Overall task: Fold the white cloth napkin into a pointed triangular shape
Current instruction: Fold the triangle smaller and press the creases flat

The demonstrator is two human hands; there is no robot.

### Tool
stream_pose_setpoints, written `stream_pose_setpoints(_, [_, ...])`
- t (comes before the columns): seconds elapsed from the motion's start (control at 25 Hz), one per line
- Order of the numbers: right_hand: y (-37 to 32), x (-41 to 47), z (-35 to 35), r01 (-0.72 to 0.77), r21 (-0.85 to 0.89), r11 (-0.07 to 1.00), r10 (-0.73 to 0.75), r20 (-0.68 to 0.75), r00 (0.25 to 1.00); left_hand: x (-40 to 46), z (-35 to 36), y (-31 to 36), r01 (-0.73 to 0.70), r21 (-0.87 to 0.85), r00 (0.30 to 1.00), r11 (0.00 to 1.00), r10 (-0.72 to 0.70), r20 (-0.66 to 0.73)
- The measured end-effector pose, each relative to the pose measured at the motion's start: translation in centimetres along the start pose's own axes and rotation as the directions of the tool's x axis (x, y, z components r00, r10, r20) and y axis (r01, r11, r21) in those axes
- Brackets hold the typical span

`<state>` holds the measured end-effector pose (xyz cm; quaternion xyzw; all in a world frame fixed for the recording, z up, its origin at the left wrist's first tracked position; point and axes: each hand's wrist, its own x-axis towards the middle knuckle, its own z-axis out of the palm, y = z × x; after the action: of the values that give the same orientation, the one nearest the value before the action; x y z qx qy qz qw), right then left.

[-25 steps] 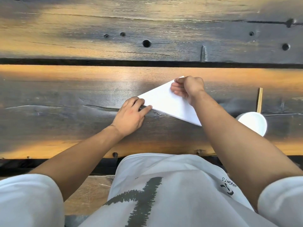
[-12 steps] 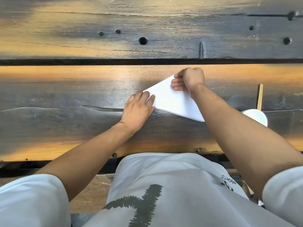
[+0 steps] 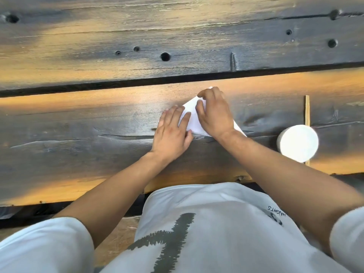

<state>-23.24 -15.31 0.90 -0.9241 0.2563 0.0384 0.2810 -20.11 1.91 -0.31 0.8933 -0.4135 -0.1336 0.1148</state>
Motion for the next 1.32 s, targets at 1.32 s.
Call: stream_pose_setpoints(1.32, [10.3, -7.1, 1.8, 0.128, -0.44, 0.889, -0.079, 0.127, 0.989, 1.2, 3.9, -2.8, -0.077, 0.18, 0.986, 0.981, 0.049, 0.159])
